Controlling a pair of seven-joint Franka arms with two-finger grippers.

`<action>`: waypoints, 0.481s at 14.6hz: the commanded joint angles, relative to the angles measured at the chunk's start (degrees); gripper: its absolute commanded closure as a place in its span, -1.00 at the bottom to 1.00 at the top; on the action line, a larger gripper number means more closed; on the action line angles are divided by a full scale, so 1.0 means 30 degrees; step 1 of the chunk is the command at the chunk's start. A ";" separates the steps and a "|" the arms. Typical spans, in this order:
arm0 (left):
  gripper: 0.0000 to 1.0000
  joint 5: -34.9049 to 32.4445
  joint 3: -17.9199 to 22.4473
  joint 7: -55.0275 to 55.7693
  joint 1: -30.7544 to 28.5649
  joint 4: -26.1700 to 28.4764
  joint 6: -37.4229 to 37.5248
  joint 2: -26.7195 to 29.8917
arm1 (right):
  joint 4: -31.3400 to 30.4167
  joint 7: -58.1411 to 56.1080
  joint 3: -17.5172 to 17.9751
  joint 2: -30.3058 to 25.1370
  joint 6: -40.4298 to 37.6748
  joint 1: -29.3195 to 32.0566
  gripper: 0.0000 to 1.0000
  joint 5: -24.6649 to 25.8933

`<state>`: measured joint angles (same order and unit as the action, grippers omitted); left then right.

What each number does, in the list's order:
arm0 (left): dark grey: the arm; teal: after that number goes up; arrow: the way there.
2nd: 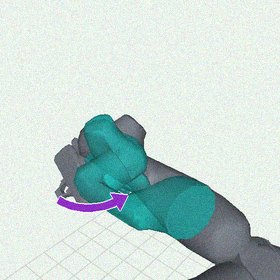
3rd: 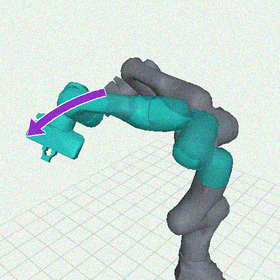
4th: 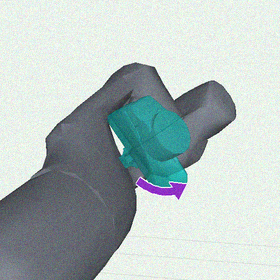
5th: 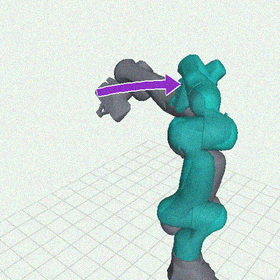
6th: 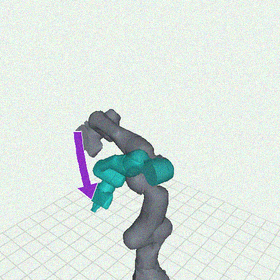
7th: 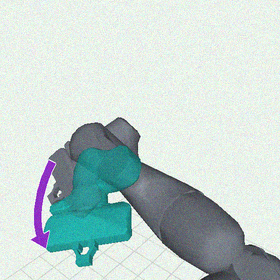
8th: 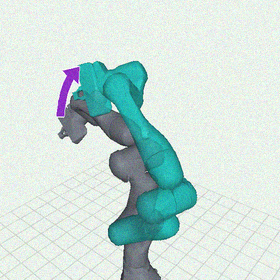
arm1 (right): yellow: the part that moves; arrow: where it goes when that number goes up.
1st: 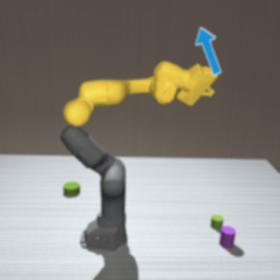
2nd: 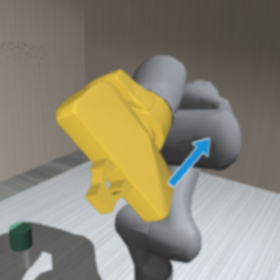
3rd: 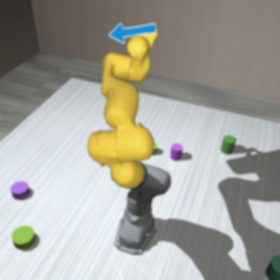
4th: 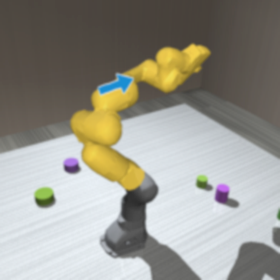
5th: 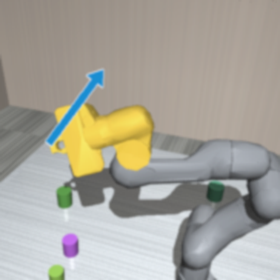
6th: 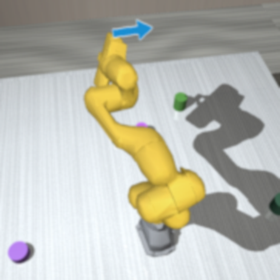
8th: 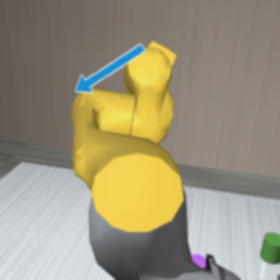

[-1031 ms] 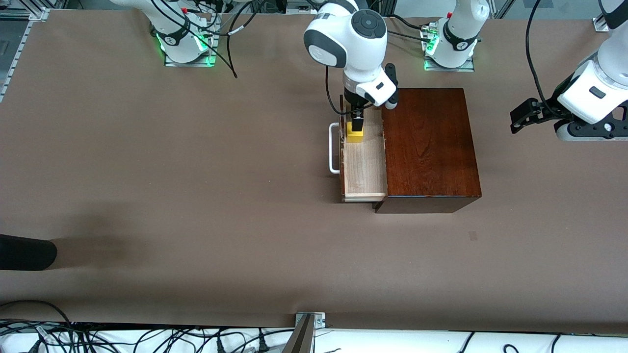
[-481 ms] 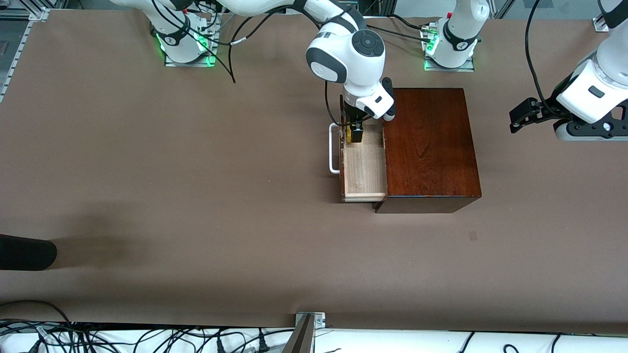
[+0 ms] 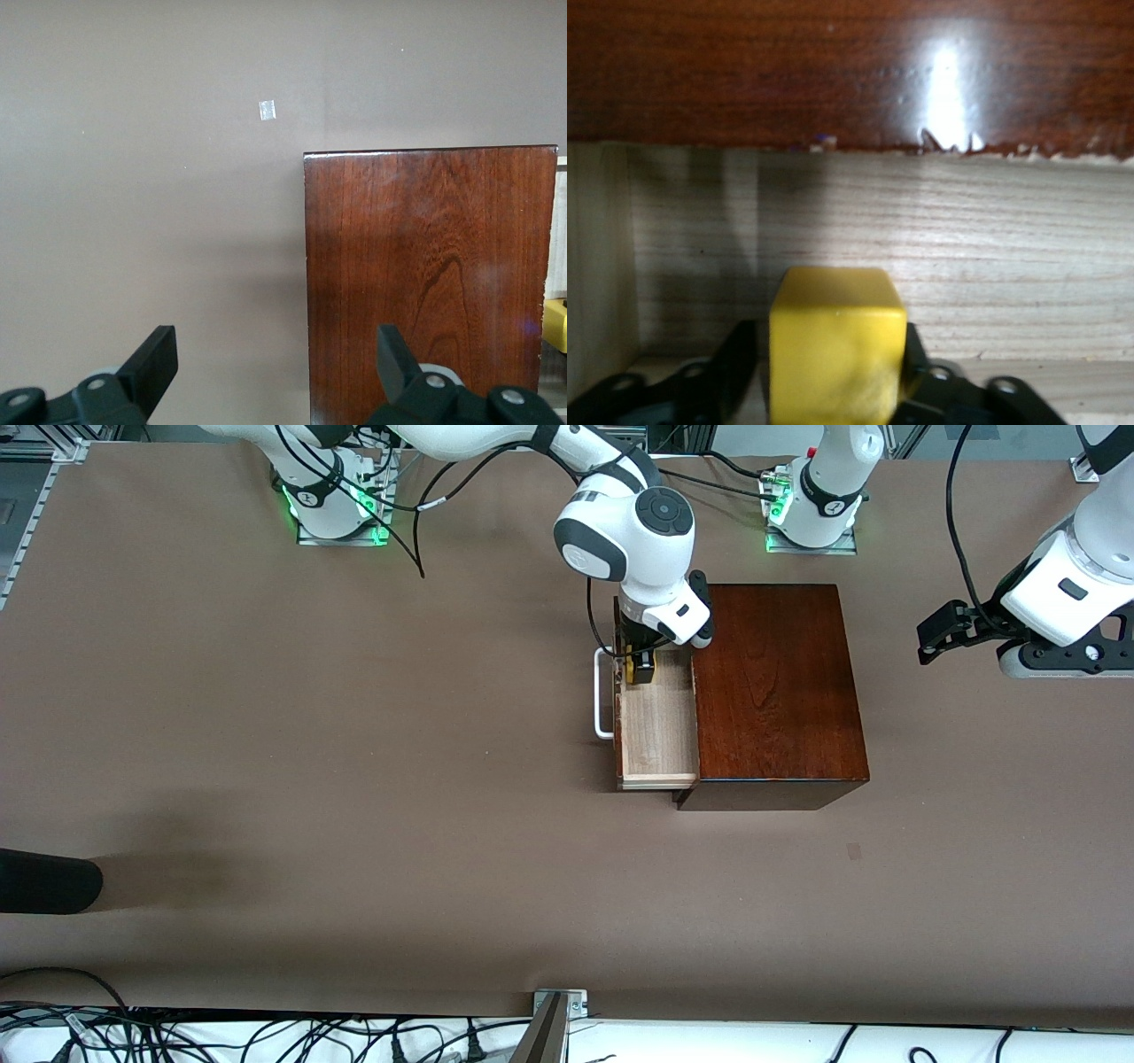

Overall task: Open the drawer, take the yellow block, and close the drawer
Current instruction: 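Lower the right gripper into the drawer and grasp the yellow cube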

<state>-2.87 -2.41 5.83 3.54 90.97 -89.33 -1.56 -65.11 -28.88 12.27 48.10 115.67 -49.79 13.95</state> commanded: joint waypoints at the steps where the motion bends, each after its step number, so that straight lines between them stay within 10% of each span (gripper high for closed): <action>1: -1.00 0.0370 0.0011 -0.0009 0.0052 -0.0060 0.0158 0.0229 | 0.0726 0.0775 -0.0107 0.0314 0.0057 -0.0248 1.00 0.0388; 7: -1.00 0.0370 -0.0019 -0.0009 0.0052 -0.0176 0.0157 0.0228 | 0.1483 0.0867 0.0010 -0.1233 -0.2187 -0.0015 1.00 0.0155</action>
<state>-2.87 -2.44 5.83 3.62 90.97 -89.33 -1.37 -62.86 -27.20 12.13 47.69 114.57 -49.80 13.97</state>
